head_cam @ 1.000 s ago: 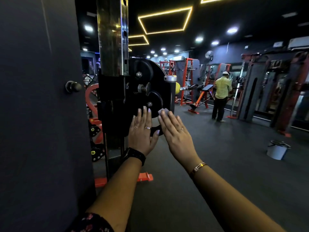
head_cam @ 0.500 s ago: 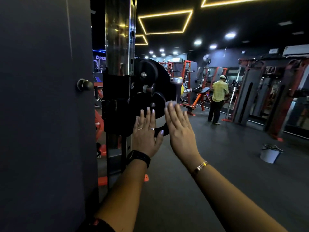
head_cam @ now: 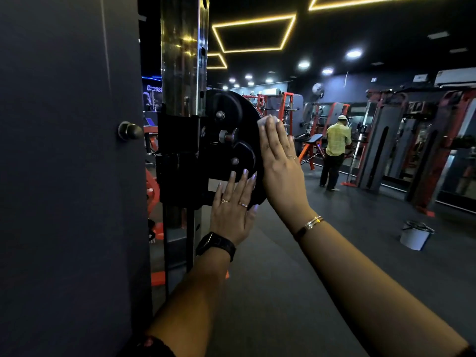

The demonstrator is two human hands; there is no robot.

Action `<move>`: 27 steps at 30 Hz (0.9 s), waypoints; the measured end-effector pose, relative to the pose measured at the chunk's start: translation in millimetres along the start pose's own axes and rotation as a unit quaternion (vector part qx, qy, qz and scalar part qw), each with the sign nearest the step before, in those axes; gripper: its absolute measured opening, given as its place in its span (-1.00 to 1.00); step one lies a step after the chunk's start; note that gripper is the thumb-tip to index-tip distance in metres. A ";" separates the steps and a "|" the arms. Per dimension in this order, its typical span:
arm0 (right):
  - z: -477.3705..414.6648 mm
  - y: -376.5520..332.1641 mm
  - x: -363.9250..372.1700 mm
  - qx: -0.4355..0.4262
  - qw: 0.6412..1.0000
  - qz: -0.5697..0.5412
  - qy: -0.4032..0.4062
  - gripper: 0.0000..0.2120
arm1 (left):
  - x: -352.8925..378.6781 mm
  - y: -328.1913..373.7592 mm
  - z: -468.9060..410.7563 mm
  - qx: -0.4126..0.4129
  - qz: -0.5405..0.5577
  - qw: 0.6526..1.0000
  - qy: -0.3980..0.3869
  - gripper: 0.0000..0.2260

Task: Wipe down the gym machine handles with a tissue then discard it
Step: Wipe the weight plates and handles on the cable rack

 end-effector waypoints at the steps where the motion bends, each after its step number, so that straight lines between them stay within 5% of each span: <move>1: 3.5 -1.2 -0.1 0.003 1.000 0.001 -0.002 -0.44 | -2.1 2.0 -6.1 -0.004 0.000 1.000 0.010 -0.49; 7: -32.0 5.7 -0.6 0.006 0.999 -0.035 -0.027 -0.45 | -20.2 -1.6 -83.3 -0.103 -0.046 0.989 0.094 -0.50; 14: -26.5 5.3 -7.2 0.079 0.994 -0.070 0.006 -0.47 | -4.7 -11.2 -101.4 -0.095 -0.078 0.991 0.042 -0.48; 20: -64.8 14.1 -6.5 0.118 0.979 -0.131 -0.100 -0.52 | -1.9 -14.0 -88.0 -0.081 -0.089 0.991 0.064 -0.44; 24: -46.8 17.7 -12.0 0.237 0.952 -0.192 -0.014 -0.47 | -2.0 -15.6 -90.8 -0.077 -0.088 0.990 0.082 -0.45; 27: -32.1 4.6 -11.6 0.180 0.968 -0.167 0.058 -0.48 | 0.4 -16.4 -91.9 -0.078 -0.088 0.989 0.086 -0.43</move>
Point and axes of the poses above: each hand's wrist, its own z-axis away from the middle knuckle, its own x-axis out of the palm, y = z × x, the point moved 4 cm from there along -z, towards the middle knuckle, and after that the axes turned 13 degrees about y, right-handed, at the moved point
